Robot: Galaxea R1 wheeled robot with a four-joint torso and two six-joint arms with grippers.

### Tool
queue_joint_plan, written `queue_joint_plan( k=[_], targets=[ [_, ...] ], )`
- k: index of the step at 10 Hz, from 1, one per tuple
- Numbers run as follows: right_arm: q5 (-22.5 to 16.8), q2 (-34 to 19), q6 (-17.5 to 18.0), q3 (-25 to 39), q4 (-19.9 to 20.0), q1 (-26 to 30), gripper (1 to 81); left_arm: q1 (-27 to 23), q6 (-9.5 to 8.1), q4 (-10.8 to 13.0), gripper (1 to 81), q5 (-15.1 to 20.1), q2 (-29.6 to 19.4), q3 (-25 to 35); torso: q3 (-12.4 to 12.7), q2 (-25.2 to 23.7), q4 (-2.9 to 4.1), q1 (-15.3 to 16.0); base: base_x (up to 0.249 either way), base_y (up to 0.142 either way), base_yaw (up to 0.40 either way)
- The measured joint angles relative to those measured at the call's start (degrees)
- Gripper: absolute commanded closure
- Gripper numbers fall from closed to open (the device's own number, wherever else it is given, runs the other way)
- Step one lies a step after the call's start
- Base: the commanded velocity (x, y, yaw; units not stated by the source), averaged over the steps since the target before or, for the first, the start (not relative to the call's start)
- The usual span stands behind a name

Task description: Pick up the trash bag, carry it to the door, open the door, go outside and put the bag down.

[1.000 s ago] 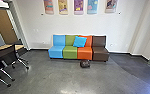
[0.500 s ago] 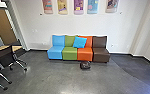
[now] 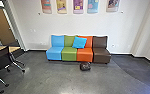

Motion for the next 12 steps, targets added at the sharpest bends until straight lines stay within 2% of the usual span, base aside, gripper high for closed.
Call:
queue_joint_plan(
  k=[12],
  targets=[
    [0.1, 0.0, 0.0, -0.1, -0.1, 0.6, 1.0, -0.4, 0.02, 0.0, 1.0, -0.3, 0.1, 0.0, 0.0, 0.1, 0.0, 0.0, 0.129, 0.0, 0.0]
  ],
)
